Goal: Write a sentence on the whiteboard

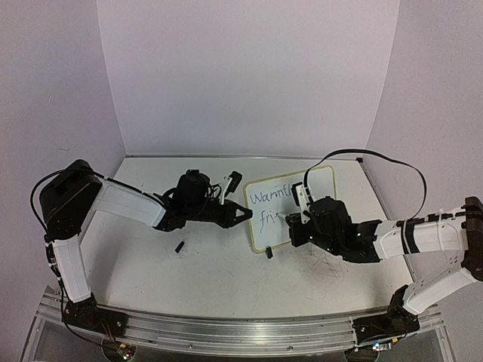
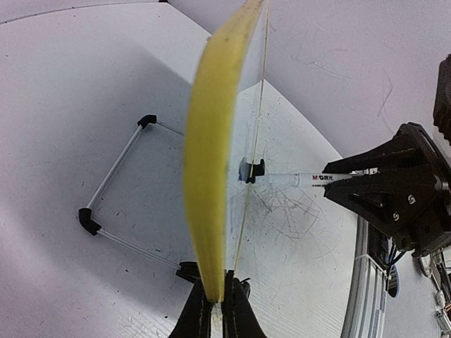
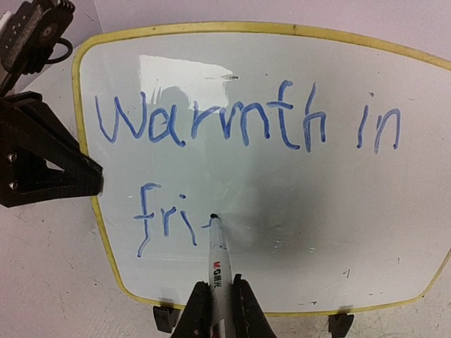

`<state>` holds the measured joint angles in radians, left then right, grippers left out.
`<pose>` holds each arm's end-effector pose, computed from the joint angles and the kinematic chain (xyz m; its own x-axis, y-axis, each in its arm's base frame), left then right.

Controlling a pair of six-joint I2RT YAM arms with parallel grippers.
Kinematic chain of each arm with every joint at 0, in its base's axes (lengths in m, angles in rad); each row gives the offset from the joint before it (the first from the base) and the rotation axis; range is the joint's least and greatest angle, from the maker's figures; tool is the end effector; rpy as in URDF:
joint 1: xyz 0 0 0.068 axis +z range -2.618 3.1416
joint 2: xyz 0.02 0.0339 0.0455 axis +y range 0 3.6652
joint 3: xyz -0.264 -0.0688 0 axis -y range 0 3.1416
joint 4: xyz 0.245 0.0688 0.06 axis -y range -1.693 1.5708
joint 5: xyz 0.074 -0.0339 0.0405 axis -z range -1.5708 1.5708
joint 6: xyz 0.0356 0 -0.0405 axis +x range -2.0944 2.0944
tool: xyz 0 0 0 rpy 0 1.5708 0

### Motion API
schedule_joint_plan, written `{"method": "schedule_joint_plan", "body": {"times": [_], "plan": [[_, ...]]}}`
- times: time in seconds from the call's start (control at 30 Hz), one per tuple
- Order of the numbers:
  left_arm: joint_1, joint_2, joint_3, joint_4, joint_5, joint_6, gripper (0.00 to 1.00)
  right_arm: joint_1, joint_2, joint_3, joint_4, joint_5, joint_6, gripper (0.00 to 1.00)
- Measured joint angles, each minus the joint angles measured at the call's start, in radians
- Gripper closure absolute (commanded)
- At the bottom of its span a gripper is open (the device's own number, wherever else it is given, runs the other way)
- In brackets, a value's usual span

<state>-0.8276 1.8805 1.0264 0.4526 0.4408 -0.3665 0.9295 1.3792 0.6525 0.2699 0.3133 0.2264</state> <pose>0.2624 -0.3080 0.1781 -0.5807 0.1530 -0.7996 0.7750 0.4045 -0.4855 0.1820 0.2254 0.2072 -0.3911 -0.1669 -0.9051 -0.5224 0.8499 0.0690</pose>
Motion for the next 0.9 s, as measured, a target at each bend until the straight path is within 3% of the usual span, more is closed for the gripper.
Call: {"method": "schedule_joint_plan", "body": {"times": [0.9], "plan": [[0.0, 0.0, 0.0, 0.0, 0.0, 0.0, 1.0, -0.01, 0.0, 0.0, -0.008, -0.067, -0.008, 1.0]]}}
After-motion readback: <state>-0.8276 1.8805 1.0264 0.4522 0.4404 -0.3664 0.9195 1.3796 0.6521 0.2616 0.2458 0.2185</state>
